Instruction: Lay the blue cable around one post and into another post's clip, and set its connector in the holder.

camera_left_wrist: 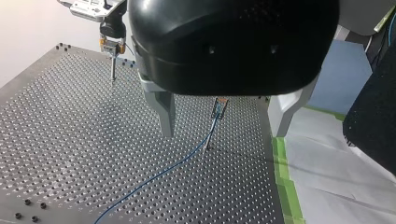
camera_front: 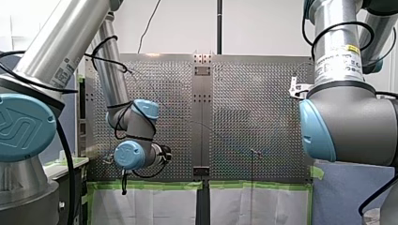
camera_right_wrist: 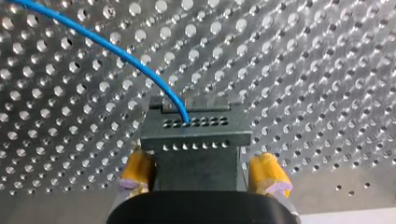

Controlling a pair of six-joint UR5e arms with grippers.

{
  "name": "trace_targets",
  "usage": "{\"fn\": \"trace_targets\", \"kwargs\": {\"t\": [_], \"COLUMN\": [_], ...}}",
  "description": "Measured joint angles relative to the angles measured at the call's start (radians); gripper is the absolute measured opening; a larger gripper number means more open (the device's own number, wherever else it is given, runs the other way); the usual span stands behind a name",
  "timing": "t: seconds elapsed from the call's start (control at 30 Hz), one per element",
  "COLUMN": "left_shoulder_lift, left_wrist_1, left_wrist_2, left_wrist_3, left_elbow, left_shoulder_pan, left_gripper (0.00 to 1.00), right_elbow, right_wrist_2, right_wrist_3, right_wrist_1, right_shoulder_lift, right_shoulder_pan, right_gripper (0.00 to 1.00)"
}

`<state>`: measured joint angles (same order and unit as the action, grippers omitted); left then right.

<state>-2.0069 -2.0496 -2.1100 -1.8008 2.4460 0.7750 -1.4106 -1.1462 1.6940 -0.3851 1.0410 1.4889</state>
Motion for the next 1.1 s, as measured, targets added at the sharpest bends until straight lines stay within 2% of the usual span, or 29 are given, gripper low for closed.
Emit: {"fn": "trace_targets", "kwargs": {"t": [0.2,0.7,1.1], "left_shoulder_lift": [0.0,0.0,0.0], "left_wrist_1": [0.0,0.0,0.0], "left_wrist_2": [0.0,0.0,0.0], "left_wrist_3": [0.0,0.0,0.001], "left_elbow": [0.0,0.0,0.0], "left_shoulder_pan": [0.0,0.0,0.0], "left_gripper": [1.0,1.0,1.0], "right_elbow": [0.0,0.0,0.0], "right_wrist_2": [-0.014,-0.013,0.019], "right_wrist_3": [0.0,0.001,0.008], "right_wrist_1": [0.002,0.001,0.002], "right_shoulder_lift": [0.0,0.0,0.0], "right_shoulder_pan": [0.0,0.0,0.0], "right_gripper": [1.0,1.0,1.0]}}
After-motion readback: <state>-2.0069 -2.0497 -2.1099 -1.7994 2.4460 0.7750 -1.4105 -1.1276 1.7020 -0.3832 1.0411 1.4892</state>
